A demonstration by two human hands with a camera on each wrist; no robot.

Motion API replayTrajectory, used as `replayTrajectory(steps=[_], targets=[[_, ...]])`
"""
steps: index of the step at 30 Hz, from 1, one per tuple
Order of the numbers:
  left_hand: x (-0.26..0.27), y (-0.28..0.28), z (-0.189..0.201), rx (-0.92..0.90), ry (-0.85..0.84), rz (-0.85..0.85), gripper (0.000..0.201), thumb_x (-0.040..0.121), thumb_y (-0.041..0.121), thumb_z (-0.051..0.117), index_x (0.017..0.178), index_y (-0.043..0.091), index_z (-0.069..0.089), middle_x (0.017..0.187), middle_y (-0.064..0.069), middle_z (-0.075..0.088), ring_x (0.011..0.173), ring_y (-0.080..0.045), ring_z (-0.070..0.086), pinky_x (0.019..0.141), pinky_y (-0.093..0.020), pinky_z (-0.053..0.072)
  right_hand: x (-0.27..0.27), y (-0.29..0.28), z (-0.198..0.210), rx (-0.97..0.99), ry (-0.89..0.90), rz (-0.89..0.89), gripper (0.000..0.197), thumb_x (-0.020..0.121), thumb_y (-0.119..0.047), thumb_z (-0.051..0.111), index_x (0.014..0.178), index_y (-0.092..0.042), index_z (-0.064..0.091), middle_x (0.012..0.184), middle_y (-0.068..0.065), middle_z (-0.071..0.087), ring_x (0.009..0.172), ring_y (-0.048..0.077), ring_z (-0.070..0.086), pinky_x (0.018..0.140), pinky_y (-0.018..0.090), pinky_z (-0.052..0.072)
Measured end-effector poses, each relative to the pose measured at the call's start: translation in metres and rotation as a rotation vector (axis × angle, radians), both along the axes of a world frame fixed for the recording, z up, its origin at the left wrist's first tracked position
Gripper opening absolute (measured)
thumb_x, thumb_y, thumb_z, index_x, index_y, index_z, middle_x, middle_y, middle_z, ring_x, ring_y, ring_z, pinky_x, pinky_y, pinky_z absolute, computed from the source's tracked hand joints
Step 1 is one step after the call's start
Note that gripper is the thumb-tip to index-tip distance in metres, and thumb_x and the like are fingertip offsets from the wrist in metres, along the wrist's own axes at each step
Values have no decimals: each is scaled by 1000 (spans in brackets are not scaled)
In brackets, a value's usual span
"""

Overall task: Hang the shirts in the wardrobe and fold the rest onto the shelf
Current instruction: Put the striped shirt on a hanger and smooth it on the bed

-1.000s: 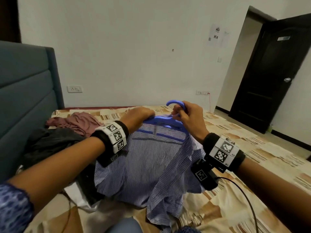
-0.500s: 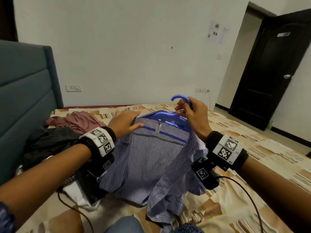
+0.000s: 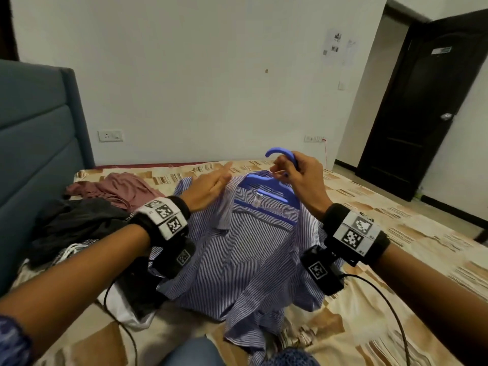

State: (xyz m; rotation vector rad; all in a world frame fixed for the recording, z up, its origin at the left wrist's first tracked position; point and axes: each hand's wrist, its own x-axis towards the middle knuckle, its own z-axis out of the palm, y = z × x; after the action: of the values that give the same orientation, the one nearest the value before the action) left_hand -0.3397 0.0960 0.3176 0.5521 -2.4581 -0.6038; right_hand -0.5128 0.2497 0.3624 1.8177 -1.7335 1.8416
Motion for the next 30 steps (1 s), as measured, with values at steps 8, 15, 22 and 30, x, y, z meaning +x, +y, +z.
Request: replayTrajectory(steps=[8,15,22,30], targets=[[3,-11,-5,-172,154,-31,25,78,-2,68,103,-3,67,94,-17,67,86,-18,54,81,-32,42,2,24,14,204,-91,321,25,92,-20,47,113,-10,56,99,10,67,85,12,70,71,22,57],[4,-19,-2,-109,290,44,17,79,-4,67,96,-1,71,83,-7,63,79,-19,55,70,-25,36,-75,49,-6,517,67,184,30,93,-15,54,122,-14,54,113,-4,63,99,3,63,87,23,53],[-47,-9,66,-223,343,184,14,80,6,70,89,-5,70,83,-26,64,80,-36,60,69,-34,36,-129,40,24,357,442,-287,13,81,-5,66,93,-2,72,75,8,64,74,17,58,69,29,42],[-92,31,178,-335,670,73,22,81,10,56,91,-7,66,84,-22,63,77,-19,50,66,-25,32,-125,108,178,-214,740,-660,37,76,-4,47,107,4,67,98,24,69,88,33,64,81,35,46]])
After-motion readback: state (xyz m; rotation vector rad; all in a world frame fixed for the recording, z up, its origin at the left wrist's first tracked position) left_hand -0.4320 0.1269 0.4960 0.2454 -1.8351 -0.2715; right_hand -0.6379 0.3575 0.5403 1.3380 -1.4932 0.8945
